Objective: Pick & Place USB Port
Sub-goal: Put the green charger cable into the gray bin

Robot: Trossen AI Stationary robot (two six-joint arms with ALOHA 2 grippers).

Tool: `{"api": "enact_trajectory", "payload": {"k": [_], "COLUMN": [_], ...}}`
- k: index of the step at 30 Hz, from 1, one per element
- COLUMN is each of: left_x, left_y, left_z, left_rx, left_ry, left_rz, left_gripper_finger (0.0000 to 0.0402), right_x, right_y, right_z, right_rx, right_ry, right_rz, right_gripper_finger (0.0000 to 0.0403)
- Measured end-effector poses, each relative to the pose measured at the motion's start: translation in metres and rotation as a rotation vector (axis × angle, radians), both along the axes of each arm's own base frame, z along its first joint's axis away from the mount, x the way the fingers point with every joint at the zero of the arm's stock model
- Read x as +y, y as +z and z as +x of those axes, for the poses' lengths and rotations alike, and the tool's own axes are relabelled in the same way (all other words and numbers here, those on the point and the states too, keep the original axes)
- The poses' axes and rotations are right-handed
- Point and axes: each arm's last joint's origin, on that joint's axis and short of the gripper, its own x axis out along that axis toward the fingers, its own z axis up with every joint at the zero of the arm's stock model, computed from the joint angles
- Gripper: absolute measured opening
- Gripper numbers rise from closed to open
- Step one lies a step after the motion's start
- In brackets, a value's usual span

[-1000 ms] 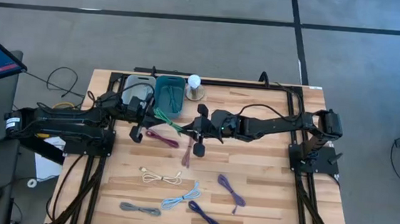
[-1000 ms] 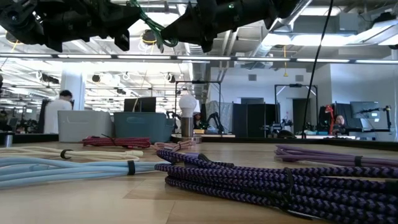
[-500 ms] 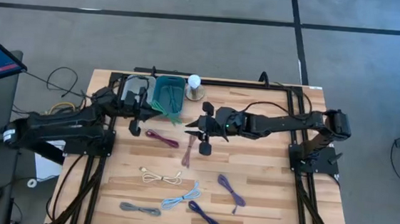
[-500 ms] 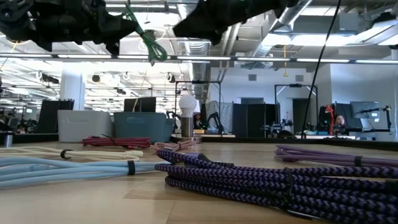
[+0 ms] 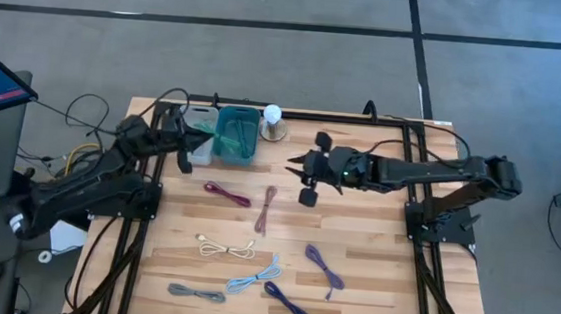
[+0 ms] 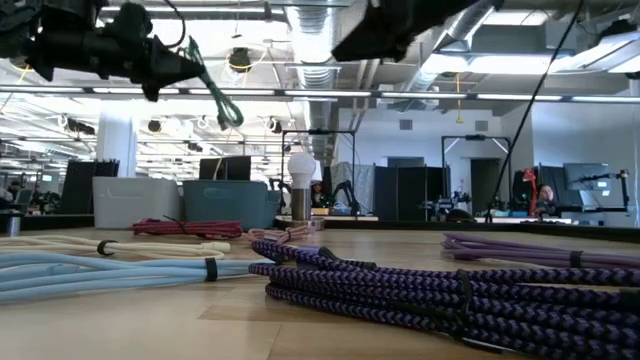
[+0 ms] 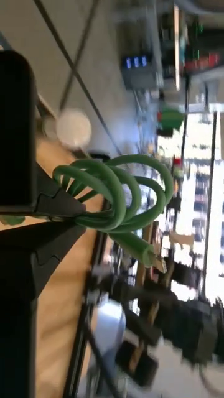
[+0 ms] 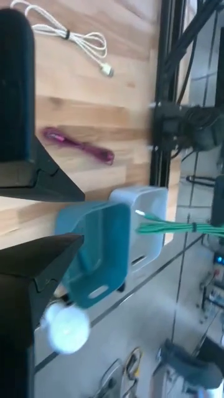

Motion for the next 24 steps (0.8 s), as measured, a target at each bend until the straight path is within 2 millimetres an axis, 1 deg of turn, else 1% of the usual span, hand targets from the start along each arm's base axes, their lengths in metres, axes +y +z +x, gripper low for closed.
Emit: {"api": "enact_trajectory", "payload": {"k": [7, 14, 20, 24], "left_x": [0.013, 0.022, 0.026, 0.028], "left_y": [-0.009, -0.020, -0.027, -0.035], "left_z": [-0.009, -0.017, -0.022, -0.023], "left_rx": [0.065, 0.153, 0.204, 0.254], "left_ry": [0.232, 0.462, 0.647, 0.689], "left_rz": [-0.064, -0.134, -0.190, -0.262], "left_gripper_finger": [0.0007, 0.0007, 0.0007, 0.0007], "right_x": [-0.001, -0.001, -0.001, -0.001], "right_y": [-0.009, -0.021, -0.033, -0.042], "right_z": [-0.039, -0.069, -0.081, -0.083], "right_rx": [-0.003, -0.030, -0.023, 0.000], "right_ry": [-0.099, -0.172, -0.202, -0.215], "right_rz": [0.053, 0.111, 0.162, 0.179], "right_gripper_finger": [0.0087, 0.0087, 0.0087, 0.0087]}}
